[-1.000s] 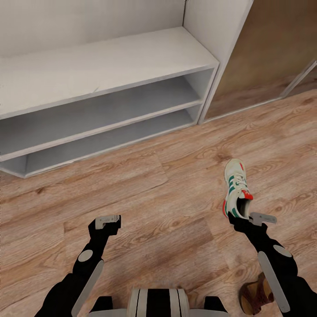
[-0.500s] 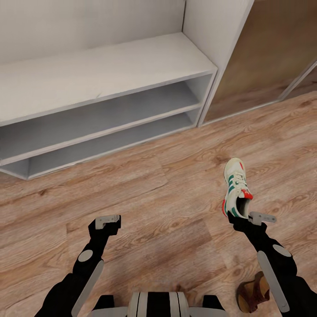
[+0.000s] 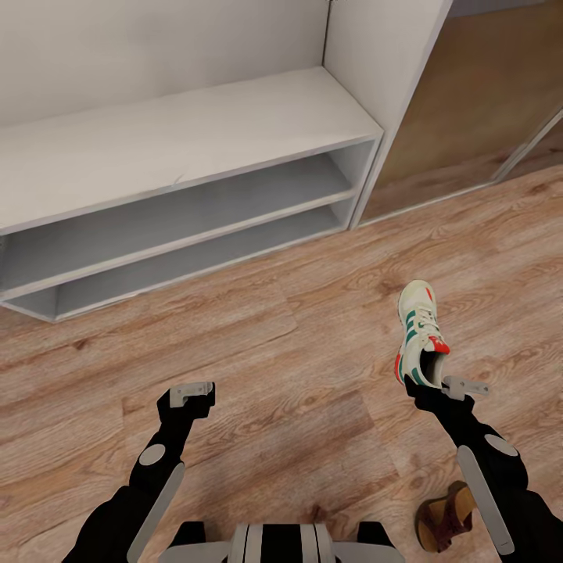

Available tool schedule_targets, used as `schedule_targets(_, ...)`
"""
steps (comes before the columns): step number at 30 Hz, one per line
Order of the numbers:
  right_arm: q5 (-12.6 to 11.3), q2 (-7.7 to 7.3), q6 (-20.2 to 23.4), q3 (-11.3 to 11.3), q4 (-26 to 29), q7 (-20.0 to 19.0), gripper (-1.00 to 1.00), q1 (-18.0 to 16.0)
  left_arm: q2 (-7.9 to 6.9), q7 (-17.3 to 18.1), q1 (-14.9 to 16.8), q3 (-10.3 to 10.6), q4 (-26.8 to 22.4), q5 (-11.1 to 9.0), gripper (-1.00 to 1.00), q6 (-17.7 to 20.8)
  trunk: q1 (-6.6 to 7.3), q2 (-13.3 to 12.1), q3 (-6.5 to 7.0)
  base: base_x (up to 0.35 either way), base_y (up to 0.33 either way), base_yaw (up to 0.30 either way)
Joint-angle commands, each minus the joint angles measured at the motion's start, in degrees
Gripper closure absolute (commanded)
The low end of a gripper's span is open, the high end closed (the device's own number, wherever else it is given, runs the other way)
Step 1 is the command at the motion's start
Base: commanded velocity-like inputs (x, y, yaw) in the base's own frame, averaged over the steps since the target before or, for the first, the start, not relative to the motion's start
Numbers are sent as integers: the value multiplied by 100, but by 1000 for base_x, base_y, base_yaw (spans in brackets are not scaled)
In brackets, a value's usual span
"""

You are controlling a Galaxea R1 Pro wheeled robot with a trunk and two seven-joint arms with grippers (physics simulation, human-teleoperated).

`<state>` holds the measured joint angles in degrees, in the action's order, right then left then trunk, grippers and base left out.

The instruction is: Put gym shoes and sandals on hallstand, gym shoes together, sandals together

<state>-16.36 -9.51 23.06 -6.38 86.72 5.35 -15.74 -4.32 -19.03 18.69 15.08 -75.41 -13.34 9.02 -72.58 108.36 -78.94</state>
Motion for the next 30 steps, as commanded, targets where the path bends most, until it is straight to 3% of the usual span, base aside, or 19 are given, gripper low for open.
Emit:
schedule_targets(1,-61,-6,25,0,10,45,100,0,-8,-50,3,21,-9,-33,-100,20,23,-40,16,0,0,0)
schedule_targets(15,-61,-5,27,5,11,45,100,-1,-8,-49,-6,21,-9,-28,-100,20,330,-602,267,0,0,-17)
schedule_targets(30,-61,-3,26,5,11,45,100,-2,-8,-49,-18,12,-18,-28,-100,19,660,-1203,536,0,0,-260)
